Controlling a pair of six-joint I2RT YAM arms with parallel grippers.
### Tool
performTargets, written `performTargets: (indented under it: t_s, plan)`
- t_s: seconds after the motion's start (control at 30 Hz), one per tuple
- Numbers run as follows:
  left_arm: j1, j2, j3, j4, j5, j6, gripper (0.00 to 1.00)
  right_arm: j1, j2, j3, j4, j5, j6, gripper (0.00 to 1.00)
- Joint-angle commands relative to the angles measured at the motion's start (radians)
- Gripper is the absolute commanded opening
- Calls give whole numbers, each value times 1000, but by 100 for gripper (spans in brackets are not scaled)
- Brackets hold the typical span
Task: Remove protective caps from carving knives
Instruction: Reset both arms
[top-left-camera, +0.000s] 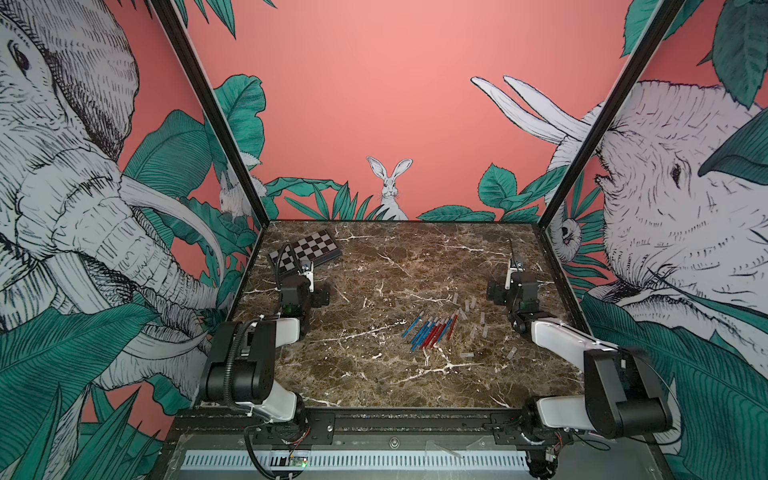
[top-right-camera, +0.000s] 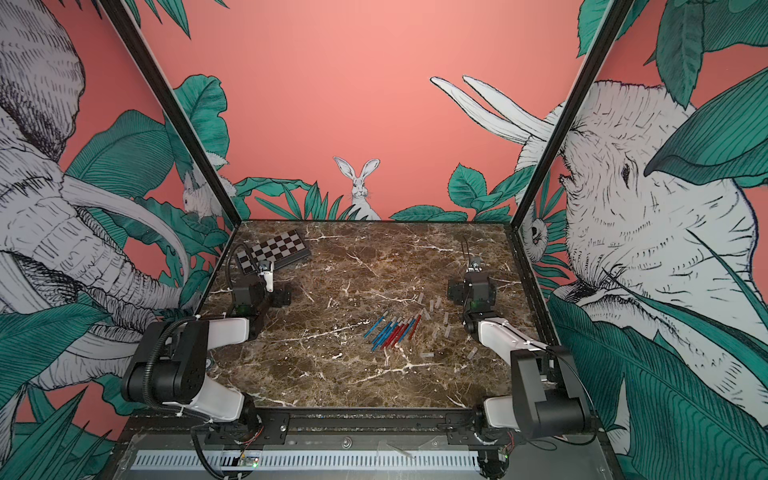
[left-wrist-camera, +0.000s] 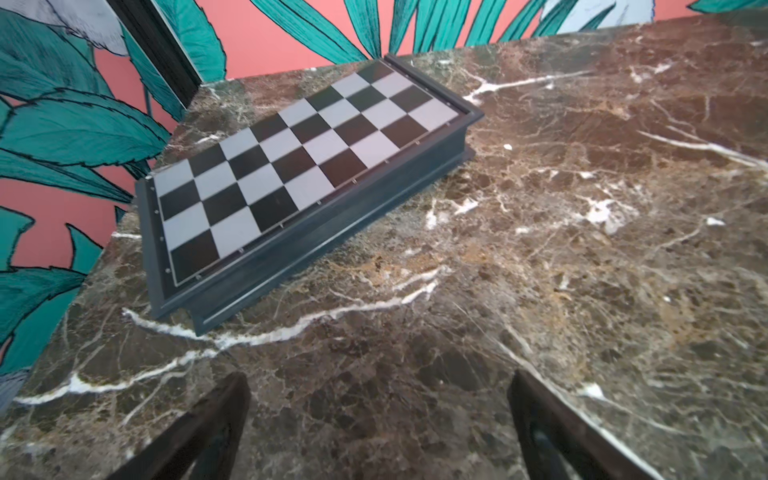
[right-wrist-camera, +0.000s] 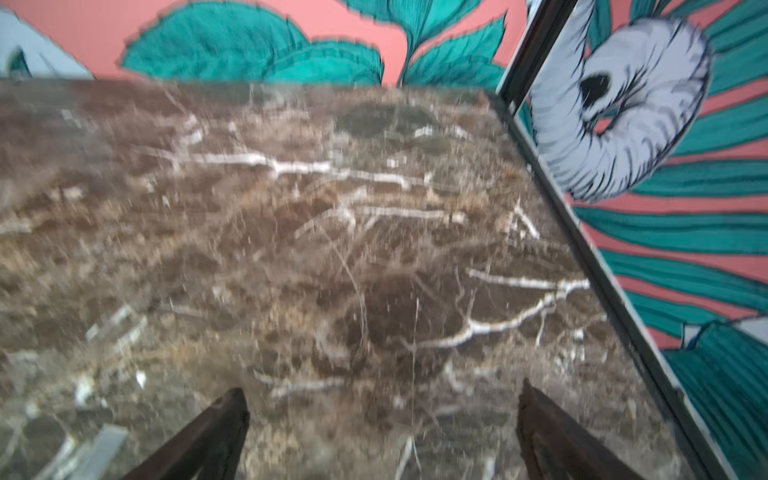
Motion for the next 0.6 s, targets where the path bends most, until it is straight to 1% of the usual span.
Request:
performTargets:
  t_s: [0.0,0.07,0.13,0.23,0.3,0.37,0.5,0.57]
  plan:
    - [8,-16,-6,48,38,-2,99,12,10,-23,70,46,-8,98]
    - [7,-13,-16,74,42,1,99,13,4,-36,107,63,-8,98]
    - [7,-16,-23,80,44,1,99,14,12,-28,101,66,-6,98]
    - [7,-17,-34,96,43,1,99,14,41,-39,151,48,-23,98]
    - [7,-16,-45,117,39,1,99,15,29,-42,135,34,-24,98]
    - [7,-9,-61,151,35,0,99,17,12,-73,179,21,-33,98]
    - [7,9,-75,196,30,-2,99,17,-4,-93,201,4,-42,98]
    - [7,3,-72,178,25,-4,99,17,-3,-94,205,-20,-52,98]
